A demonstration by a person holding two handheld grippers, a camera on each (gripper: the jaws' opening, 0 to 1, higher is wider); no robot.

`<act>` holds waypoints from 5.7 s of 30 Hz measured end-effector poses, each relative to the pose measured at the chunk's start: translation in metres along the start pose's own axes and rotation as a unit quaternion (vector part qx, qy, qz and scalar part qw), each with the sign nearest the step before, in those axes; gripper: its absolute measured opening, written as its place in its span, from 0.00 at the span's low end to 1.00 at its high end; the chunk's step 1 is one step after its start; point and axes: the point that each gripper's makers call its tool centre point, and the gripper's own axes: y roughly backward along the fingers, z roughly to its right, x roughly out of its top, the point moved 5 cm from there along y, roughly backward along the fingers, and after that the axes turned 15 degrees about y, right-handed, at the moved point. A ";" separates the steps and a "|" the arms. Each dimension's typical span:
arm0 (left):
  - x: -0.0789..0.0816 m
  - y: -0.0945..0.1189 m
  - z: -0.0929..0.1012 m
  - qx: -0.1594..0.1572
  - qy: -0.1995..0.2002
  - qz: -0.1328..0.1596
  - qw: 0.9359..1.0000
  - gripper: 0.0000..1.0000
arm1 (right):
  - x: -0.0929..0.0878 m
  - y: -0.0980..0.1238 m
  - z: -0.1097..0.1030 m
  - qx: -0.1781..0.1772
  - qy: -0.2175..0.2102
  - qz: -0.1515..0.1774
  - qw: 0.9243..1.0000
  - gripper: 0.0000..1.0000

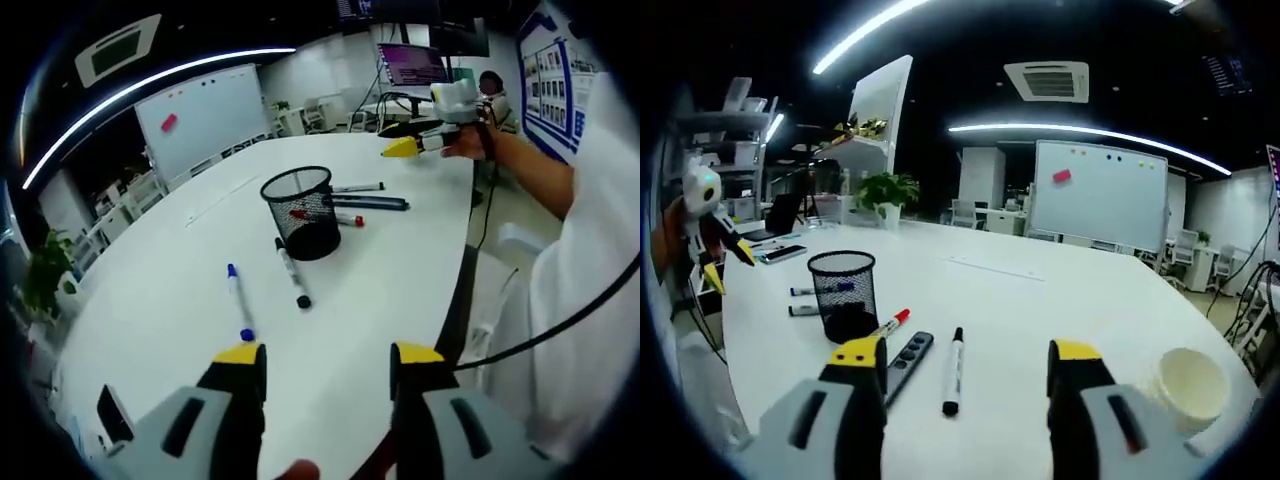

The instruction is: Place the scattered laser pointers and whiteboard markers into the pen holder and stack the scattered paper cups together

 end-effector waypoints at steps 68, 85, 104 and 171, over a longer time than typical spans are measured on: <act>-0.003 0.000 -0.002 -0.004 -0.007 -0.006 1.000 0.50 | -0.038 -0.018 -0.026 0.029 0.003 -0.049 0.998 0.25; -0.002 -0.001 -0.001 -0.006 -0.011 -0.008 1.000 0.50 | -0.049 -0.020 -0.028 0.033 -0.009 -0.069 0.997 0.20; -0.005 -0.001 -0.003 -0.004 -0.005 -0.008 1.000 0.50 | -0.051 -0.025 -0.032 0.037 -0.013 -0.077 0.996 0.17; -0.008 0.000 -0.006 -0.004 -0.003 -0.008 1.000 0.50 | -0.057 -0.026 -0.024 0.017 0.000 -0.090 0.996 0.11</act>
